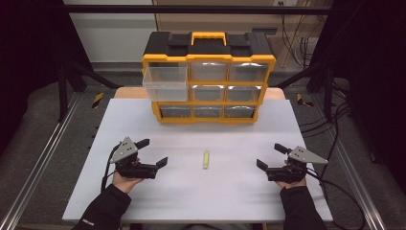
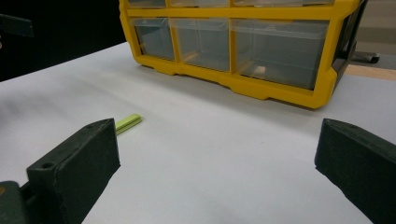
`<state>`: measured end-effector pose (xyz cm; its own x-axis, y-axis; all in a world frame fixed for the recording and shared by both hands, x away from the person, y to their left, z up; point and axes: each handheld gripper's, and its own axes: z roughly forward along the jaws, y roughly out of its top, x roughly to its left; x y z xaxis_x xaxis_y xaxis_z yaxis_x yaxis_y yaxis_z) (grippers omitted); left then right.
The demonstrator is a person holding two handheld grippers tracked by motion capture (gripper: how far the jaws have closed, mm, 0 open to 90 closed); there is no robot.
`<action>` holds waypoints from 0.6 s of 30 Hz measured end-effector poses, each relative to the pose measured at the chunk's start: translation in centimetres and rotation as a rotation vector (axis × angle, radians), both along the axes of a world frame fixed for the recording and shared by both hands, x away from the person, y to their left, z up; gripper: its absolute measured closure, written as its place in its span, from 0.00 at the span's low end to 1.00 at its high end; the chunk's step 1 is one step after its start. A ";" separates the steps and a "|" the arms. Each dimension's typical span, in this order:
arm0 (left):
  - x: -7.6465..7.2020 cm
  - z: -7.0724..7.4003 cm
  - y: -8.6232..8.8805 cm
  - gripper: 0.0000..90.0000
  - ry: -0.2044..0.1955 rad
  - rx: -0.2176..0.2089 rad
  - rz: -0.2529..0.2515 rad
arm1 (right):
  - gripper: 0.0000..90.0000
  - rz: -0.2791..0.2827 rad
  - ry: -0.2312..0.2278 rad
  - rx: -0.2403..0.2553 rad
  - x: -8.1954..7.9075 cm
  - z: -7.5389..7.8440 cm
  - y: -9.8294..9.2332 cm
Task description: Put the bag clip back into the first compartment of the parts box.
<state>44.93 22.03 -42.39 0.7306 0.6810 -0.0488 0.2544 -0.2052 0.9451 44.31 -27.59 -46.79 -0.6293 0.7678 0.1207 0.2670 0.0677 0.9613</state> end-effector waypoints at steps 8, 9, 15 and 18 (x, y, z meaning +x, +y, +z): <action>0.2 0.1 -1.5 0.02 0.010 0.025 -0.015 | 0.01 0.001 0.001 -0.001 0.0 0.0 0.0; 0.2 0.1 -1.5 0.02 0.010 0.025 -0.015 | 0.01 0.001 0.001 -0.001 0.0 0.0 0.0; 0.5 0.1 -2.5 0.02 0.022 0.048 -0.020 | 0.01 0.002 0.003 -0.002 0.0 0.0 0.0; 0.8 0.2 -3.1 0.02 0.028 0.051 -0.022 | 0.01 0.001 0.002 0.000 0.0 0.0 0.0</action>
<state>45.76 18.96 -42.18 0.7440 0.6673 -0.0349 0.2755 -0.2588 0.9258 44.30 -27.56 -46.82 -0.6296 0.7673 0.1215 0.2685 0.0682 0.9609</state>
